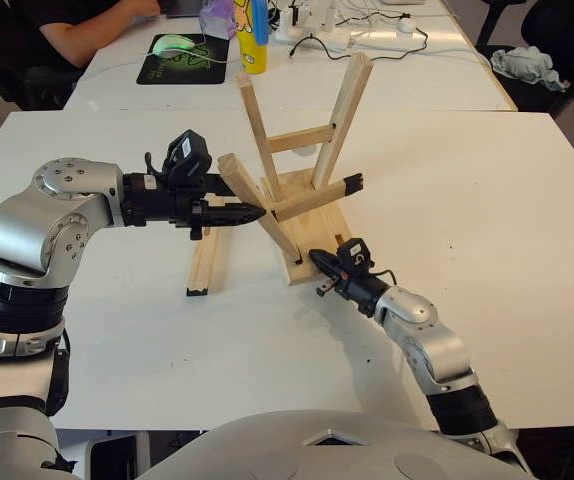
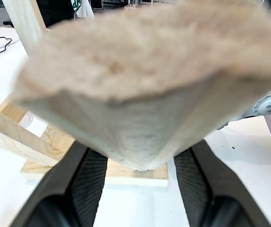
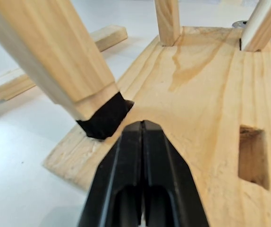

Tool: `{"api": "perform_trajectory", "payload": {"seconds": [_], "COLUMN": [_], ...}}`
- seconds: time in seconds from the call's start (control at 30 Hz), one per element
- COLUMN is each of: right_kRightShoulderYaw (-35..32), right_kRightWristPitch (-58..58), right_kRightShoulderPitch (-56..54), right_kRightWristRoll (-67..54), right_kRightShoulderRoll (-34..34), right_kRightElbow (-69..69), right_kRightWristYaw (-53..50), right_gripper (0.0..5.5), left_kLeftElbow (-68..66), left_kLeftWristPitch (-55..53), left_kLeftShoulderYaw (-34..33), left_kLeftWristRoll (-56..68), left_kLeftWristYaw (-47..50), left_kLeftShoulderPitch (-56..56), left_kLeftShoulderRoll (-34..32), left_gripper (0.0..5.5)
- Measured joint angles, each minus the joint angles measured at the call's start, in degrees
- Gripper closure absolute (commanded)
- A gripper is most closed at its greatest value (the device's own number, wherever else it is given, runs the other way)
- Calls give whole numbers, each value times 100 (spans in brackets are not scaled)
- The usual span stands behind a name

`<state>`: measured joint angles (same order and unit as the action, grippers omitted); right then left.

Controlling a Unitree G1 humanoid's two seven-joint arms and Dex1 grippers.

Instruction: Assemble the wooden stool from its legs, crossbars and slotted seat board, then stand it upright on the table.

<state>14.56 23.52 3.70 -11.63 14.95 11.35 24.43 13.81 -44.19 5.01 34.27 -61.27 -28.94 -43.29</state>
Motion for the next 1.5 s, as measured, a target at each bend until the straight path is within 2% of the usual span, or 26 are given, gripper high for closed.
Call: {"api": "perform_trajectory", "payload": {"seconds": [0.73, 1.03, 1.37, 1.5], "right_kRightShoulderYaw": [113, 171, 238, 246], "right_kRightWristPitch": [23, 75, 156, 171], "right_kRightShoulderPitch": [-34, -27, -25, -35], "right_kRightWristRoll": [28, 60, 123, 119], "right_kRightShoulderRoll": [-11, 5, 86, 82], "right_kRightElbow": [-8, 34, 36, 23], "right_kRightWristYaw": [-10, -10, -7, 3], "right_gripper": [550, 550, 550, 550], "left_kLeftElbow": [-190, 338, 314, -214], "left_kLeftWristPitch": [409, 581, 850, 430], "left_kLeftShoulderYaw": [349, 697, 714, 470], "left_kLeftWristRoll": [-331, -593, -594, -141], "left_kLeftWristYaw": [-153, 56, 253, 357], "left_kLeftShoulderPitch": [-240, -227, 153, 38], "left_kLeftShoulderRoll": [-30, 8, 107, 499], "left_gripper": [344, 344, 344, 344]}}
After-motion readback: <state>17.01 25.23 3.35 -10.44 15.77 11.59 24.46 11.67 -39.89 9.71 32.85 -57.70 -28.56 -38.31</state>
